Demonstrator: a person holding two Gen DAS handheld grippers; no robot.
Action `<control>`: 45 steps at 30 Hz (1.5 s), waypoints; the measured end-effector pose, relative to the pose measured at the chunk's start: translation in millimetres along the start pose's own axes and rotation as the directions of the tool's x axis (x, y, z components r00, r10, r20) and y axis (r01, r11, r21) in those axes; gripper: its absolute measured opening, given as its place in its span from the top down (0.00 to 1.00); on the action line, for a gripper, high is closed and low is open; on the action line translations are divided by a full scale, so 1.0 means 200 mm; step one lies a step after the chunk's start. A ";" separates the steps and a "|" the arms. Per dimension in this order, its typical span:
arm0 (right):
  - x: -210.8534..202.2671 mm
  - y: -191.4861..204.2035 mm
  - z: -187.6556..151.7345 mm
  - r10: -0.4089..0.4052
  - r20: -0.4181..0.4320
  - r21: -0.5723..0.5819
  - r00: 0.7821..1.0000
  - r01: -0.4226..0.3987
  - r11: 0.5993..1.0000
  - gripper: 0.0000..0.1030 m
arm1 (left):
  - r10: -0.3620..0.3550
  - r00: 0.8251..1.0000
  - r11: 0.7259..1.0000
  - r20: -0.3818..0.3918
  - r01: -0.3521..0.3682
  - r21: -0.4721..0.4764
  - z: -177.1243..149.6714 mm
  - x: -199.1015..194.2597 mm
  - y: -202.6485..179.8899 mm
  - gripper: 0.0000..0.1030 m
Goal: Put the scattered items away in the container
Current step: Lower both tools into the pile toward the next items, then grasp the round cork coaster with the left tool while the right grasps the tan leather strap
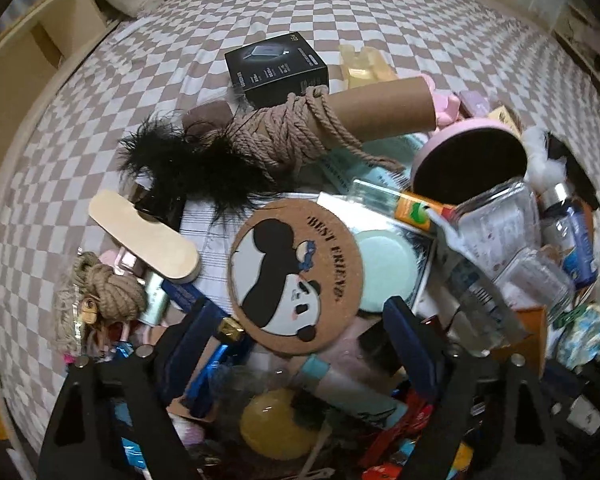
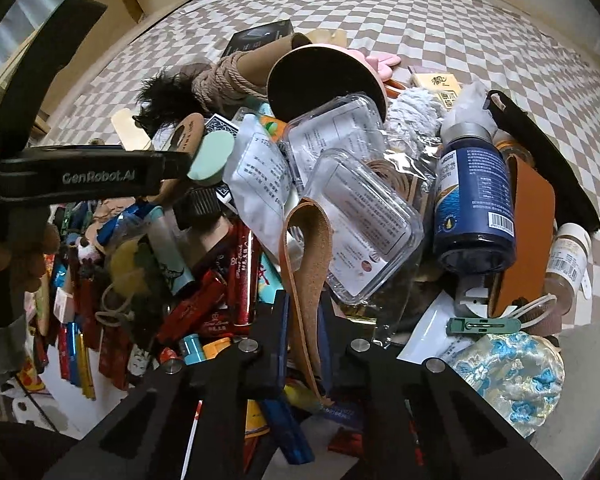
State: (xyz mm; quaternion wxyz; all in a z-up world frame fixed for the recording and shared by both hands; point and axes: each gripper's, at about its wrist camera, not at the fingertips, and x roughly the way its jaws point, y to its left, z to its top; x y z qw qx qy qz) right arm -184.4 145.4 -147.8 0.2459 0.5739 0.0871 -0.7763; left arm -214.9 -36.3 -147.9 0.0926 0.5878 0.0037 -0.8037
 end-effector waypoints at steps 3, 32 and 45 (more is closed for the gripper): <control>0.02 -0.01 0.00 -0.017 -0.013 0.011 1.000 0.017 1.000 0.86 | 0.015 1.000 0.999 -0.012 -0.014 0.029 -0.02 0.00 0.00 0.33; 0.01 -0.08 -0.02 0.035 -0.027 0.124 0.999 -0.032 0.992 0.86 | 0.106 0.994 0.956 -0.027 -0.094 0.278 -0.09 0.06 -0.16 0.62; 0.01 -0.12 -0.02 0.050 -0.034 0.142 0.998 -0.045 0.989 0.86 | 0.112 0.993 0.950 0.032 -0.117 0.289 -0.04 0.06 -0.17 0.79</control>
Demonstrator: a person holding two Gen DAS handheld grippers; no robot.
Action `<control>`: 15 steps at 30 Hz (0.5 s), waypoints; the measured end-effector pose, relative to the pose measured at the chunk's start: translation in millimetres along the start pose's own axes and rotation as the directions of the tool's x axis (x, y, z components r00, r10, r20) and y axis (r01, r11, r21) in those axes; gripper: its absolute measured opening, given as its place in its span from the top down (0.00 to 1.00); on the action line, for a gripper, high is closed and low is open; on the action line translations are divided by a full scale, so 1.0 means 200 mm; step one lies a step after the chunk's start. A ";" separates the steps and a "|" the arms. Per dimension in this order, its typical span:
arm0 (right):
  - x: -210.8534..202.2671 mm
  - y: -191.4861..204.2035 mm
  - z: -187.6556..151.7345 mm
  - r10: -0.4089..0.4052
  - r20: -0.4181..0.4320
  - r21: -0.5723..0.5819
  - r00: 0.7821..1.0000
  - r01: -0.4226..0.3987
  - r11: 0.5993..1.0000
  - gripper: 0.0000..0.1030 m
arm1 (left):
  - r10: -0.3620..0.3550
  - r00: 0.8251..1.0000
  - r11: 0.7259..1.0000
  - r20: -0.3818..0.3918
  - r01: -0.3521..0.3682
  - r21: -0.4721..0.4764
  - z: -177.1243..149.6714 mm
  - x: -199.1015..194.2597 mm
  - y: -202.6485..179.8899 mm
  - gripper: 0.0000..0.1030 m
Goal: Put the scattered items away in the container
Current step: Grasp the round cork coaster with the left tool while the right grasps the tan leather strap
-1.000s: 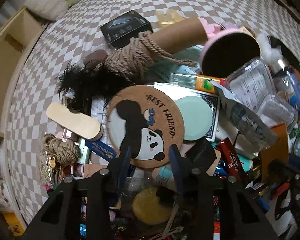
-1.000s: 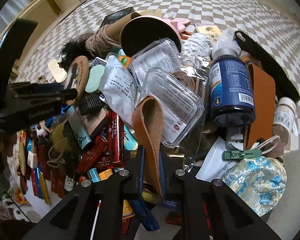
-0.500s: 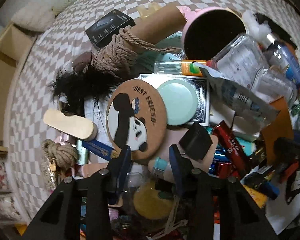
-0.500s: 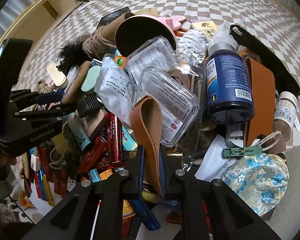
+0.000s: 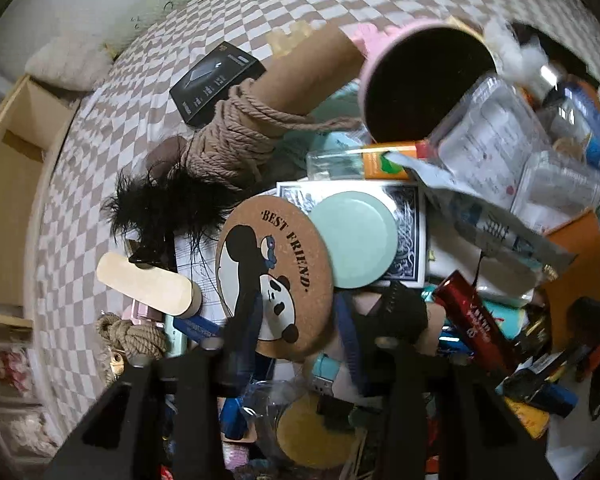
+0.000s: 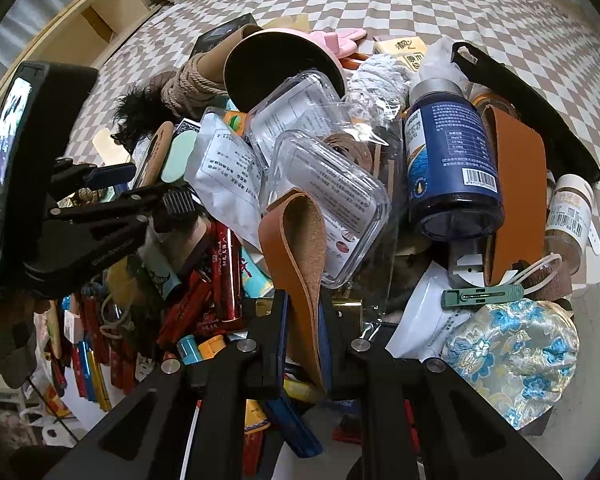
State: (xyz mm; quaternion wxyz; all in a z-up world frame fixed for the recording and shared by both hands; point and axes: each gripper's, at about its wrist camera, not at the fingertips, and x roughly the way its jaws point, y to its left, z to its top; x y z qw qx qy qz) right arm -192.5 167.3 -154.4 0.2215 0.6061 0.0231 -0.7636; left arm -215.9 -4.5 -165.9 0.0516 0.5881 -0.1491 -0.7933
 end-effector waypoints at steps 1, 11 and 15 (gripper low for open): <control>0.00 0.00 0.00 0.000 -0.001 0.001 1.000 0.000 1.000 0.86 | -0.004 1.000 1.000 0.007 0.004 -0.014 0.00 -0.01 0.02 0.80; -0.01 0.03 0.00 -0.049 -0.017 -0.025 0.999 0.049 0.998 0.86 | -0.099 0.993 0.973 0.072 0.111 -0.201 -0.03 -0.09 0.29 0.82; -0.02 0.03 0.00 -0.065 -0.018 -0.031 0.998 0.065 0.997 0.86 | -0.069 0.995 0.970 0.074 0.084 -0.227 -0.05 -0.09 0.36 0.82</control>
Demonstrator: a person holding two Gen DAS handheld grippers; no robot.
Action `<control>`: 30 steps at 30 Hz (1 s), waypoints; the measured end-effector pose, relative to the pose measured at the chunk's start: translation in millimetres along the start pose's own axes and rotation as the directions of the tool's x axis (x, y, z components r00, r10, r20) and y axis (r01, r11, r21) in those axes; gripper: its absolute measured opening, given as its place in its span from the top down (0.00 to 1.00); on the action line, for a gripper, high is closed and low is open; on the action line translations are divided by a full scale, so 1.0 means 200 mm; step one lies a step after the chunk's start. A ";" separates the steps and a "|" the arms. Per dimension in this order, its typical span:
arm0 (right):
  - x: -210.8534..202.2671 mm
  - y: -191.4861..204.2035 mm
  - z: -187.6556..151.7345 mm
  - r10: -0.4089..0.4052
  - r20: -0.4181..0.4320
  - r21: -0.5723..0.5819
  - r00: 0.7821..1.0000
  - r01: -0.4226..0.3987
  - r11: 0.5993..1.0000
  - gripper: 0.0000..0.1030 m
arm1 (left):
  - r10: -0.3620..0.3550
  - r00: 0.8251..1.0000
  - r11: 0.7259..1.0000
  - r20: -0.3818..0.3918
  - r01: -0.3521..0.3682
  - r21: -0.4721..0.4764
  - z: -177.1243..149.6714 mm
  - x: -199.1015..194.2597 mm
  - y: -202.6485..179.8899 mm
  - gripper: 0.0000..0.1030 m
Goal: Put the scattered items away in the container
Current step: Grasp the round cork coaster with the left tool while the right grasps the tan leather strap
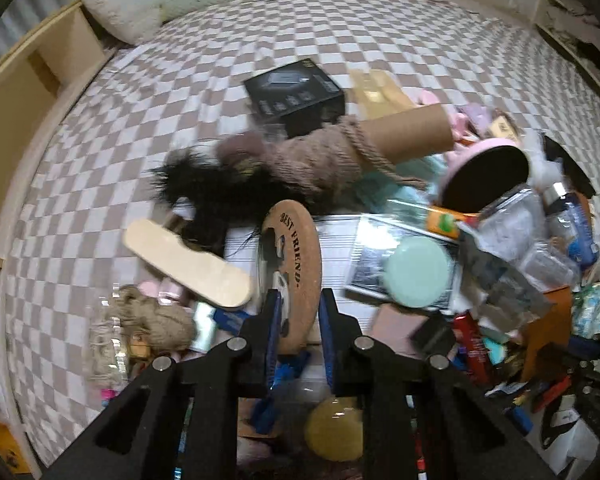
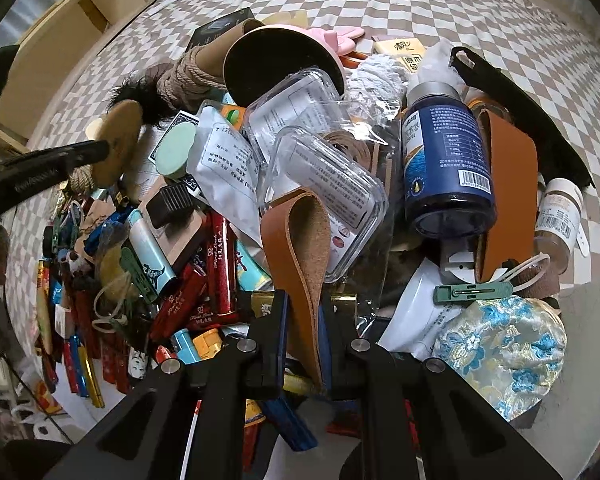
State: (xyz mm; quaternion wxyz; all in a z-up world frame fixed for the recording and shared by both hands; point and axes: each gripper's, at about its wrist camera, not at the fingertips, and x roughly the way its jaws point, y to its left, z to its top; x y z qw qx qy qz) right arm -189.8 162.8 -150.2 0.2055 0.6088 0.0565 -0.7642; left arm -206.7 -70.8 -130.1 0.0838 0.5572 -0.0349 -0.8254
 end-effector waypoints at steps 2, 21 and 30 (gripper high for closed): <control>0.00 0.02 -0.01 -0.017 0.000 -0.016 1.000 0.017 1.000 0.86 | 0.027 1.000 1.000 -0.005 -0.027 -0.005 0.00 0.02 0.04 0.82; 0.04 0.05 0.02 -0.049 -0.011 -0.036 0.999 0.048 0.998 0.86 | -0.066 0.997 0.979 -0.038 0.058 -0.193 -0.03 0.13 0.28 0.83; -0.04 0.07 0.04 -0.008 0.045 -0.031 0.999 0.009 0.999 0.90 | -0.125 0.992 0.967 -0.027 0.116 -0.227 -0.03 0.10 0.27 0.92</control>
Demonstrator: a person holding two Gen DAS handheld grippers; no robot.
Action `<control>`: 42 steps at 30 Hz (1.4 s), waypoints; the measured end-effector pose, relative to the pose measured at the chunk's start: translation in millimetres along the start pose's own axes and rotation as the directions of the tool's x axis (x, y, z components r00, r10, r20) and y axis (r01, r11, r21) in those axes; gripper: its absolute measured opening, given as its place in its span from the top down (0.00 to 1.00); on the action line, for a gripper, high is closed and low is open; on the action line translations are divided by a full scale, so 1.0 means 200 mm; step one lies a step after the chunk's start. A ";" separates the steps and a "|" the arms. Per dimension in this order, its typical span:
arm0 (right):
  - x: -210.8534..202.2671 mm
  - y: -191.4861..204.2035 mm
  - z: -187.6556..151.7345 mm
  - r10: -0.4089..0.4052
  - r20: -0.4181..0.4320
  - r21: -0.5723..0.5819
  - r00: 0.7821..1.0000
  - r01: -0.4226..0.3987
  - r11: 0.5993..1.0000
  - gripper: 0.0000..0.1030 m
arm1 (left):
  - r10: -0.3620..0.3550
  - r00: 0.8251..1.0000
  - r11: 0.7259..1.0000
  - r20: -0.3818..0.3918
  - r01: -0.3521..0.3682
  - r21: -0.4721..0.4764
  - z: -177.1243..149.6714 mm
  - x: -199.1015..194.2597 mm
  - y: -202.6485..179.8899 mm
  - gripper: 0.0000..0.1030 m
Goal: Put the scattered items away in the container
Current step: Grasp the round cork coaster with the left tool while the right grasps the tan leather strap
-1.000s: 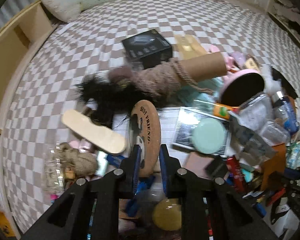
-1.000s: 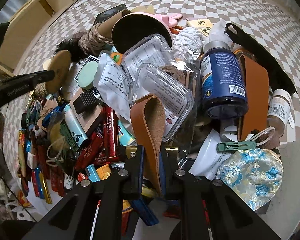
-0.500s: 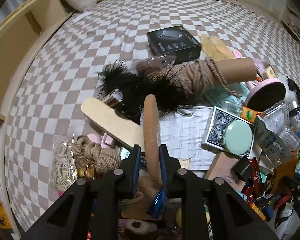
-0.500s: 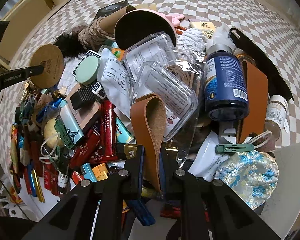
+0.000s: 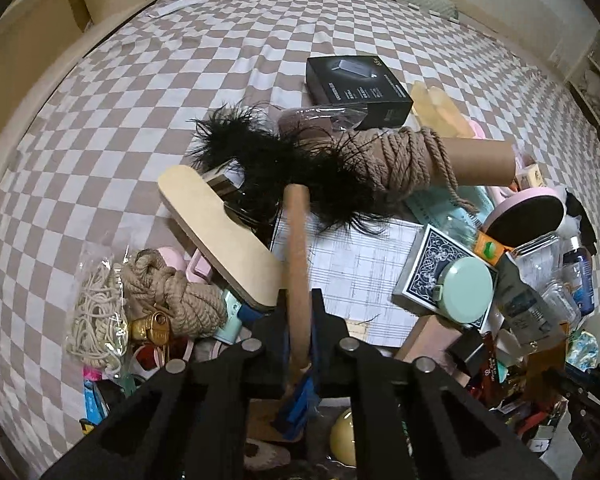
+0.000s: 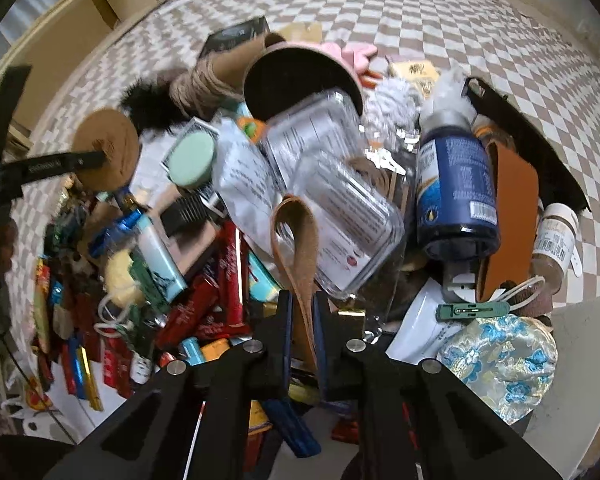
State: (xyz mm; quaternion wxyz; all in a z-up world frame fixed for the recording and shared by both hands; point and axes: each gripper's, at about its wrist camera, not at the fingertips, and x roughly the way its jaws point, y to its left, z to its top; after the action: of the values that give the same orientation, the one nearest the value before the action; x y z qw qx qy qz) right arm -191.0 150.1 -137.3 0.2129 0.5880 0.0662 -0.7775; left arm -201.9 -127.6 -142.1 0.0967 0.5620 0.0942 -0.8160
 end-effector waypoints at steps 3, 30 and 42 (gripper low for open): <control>-0.03 0.00 0.00 0.004 0.014 0.003 1.000 -0.004 1.000 0.91 | -0.016 1.000 1.000 0.009 0.016 -0.001 -0.01 -0.03 -0.01 0.92; -0.05 -0.08 -0.04 -0.032 0.028 0.024 0.999 0.031 0.999 0.25 | -0.085 0.996 0.996 -0.005 0.085 -0.005 -0.08 -0.11 -0.04 0.92; 0.19 0.09 -0.01 -0.096 -0.061 -0.116 0.994 0.088 0.989 0.50 | -0.096 0.995 0.995 -0.018 0.095 -0.007 -0.08 -0.09 -0.06 0.92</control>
State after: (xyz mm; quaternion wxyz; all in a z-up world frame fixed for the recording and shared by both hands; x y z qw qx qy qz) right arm -189.6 124.9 -172.0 0.2076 0.5966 0.1443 -0.7617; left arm -184.8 -110.3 -130.2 0.0584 0.5640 0.1245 -0.8142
